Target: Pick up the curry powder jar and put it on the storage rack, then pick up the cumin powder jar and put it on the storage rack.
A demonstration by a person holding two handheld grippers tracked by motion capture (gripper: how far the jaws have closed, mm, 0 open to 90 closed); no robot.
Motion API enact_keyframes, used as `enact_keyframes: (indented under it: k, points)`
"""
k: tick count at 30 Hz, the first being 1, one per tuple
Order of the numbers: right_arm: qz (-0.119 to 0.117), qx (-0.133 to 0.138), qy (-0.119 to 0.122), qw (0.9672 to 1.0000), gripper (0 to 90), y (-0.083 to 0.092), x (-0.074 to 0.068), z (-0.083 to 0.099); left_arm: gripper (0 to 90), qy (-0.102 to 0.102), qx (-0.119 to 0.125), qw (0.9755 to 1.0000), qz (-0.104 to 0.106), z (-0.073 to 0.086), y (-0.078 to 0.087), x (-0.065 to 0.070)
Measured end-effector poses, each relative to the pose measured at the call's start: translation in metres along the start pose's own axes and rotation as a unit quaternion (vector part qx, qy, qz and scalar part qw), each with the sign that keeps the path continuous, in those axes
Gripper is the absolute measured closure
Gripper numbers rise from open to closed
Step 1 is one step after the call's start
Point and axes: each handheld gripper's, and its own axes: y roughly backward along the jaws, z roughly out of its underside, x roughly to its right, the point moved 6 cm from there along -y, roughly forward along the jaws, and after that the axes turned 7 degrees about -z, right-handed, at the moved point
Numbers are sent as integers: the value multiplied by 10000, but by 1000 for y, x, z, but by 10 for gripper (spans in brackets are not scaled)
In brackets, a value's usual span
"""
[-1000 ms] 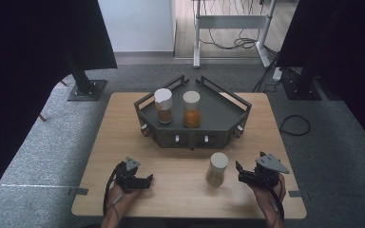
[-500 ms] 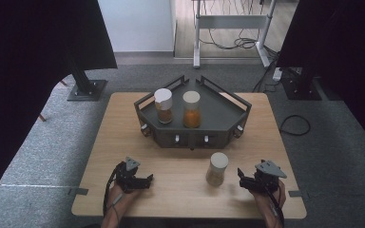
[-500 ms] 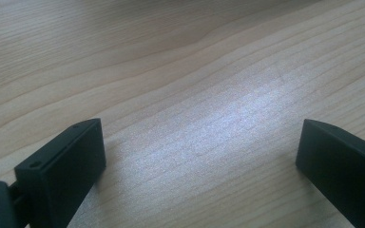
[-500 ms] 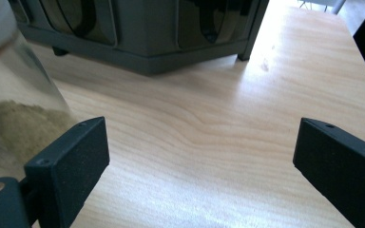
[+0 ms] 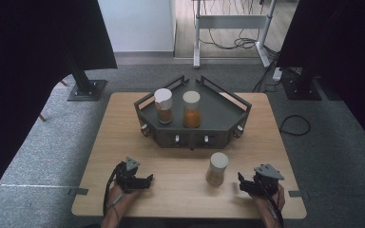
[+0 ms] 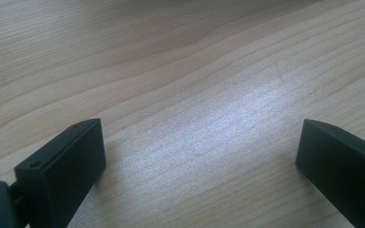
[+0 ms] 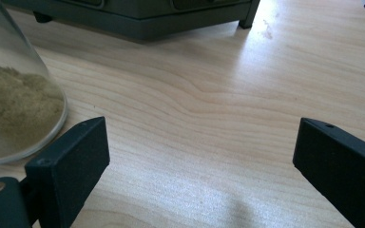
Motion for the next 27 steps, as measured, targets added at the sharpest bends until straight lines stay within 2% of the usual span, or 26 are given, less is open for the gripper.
enact_keyframes:
  k: [10,22,27]
  points:
    - [25,-120,-25,9999,45,-3,1,3,23,1,0,10000,0,0,0,0]
    - [33,-72,21,10000,44,-2,-2,2,23,1,1,10000,1,0,0,0]
    - [61,50,42,10000,44,3,-3,-1,23,1,0,10000,1,0,0,0]
